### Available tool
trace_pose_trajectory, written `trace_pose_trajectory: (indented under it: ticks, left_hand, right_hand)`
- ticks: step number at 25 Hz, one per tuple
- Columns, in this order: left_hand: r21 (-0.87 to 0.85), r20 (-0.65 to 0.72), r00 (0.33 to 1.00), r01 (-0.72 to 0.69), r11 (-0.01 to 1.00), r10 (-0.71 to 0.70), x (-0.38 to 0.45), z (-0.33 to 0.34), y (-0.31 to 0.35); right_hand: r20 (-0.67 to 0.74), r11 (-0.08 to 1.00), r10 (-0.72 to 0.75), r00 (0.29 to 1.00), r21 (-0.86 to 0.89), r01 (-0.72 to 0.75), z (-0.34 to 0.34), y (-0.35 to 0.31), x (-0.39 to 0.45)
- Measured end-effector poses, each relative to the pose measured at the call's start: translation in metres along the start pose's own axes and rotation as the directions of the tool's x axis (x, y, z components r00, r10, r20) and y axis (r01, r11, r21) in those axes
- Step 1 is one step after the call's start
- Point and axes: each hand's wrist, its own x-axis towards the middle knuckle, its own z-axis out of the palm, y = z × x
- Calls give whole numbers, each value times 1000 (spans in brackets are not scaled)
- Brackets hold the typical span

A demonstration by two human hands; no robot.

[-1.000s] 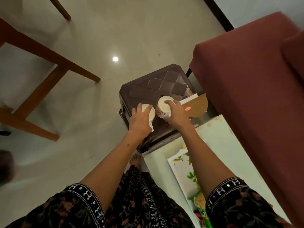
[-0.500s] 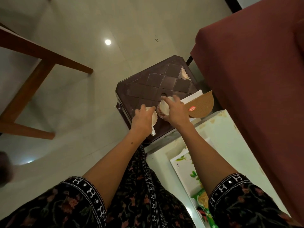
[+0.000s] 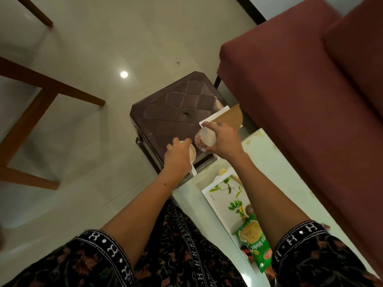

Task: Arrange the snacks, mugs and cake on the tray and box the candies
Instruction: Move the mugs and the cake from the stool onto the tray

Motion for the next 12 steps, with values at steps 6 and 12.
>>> trace_pose_trajectory:
  ticks: [6, 12]
  left_hand:
    - [1, -22, 998, -60, 998, 60, -64, 61, 50]
    - [-36, 46, 996, -70, 997, 72, -96, 139, 93]
  right_hand:
    - [40, 998, 27, 999, -56, -25, -1, 61, -93]
    - [84, 995, 54, 995, -90, -46, 22, 143, -156]
